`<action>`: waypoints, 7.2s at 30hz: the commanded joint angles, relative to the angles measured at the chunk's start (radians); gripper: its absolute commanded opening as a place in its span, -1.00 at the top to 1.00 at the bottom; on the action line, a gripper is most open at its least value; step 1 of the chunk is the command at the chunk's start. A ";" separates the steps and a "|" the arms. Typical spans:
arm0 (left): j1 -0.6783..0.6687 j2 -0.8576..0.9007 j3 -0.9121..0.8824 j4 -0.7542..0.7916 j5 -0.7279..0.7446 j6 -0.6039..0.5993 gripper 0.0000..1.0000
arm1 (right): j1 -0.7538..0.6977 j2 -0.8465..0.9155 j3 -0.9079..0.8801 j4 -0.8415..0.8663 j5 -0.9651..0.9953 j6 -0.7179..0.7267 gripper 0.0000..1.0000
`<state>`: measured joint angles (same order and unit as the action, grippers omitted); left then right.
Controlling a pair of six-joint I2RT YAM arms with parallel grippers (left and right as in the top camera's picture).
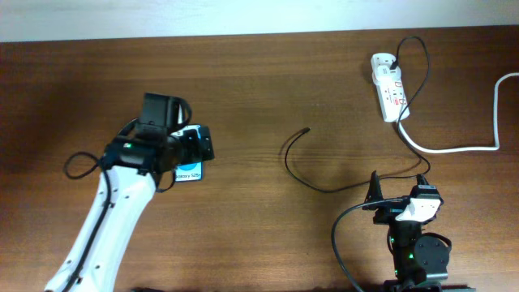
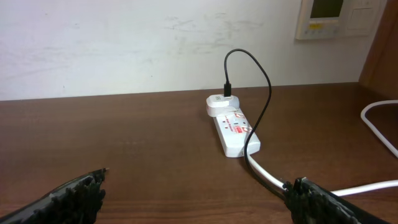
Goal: Plug charger to phone and switch on socket
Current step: 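Lower the left gripper onto the phone's top edge and close it, then lift the phone with the left gripper and tilt it upright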
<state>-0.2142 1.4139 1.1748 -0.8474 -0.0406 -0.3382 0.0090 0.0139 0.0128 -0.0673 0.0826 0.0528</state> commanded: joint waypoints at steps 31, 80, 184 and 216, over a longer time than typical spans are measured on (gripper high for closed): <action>-0.038 0.490 0.005 0.239 -0.306 0.132 -0.98 | -0.004 -0.008 -0.007 -0.004 0.008 0.008 -0.96; 0.084 0.641 -0.050 0.386 -0.105 0.339 -0.98 | -0.004 -0.008 -0.007 -0.004 0.008 0.008 -0.96; 0.150 0.635 0.238 -0.276 0.278 0.272 0.24 | -0.003 -0.008 -0.007 -0.004 0.008 0.008 -0.96; 0.150 0.342 0.238 -0.313 0.580 0.219 0.39 | -0.003 -0.008 -0.007 -0.004 0.008 0.008 -0.97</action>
<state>-0.0635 1.7893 1.3918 -1.1622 0.5018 -0.0883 0.0090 0.0139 0.0128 -0.0673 0.0826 0.0532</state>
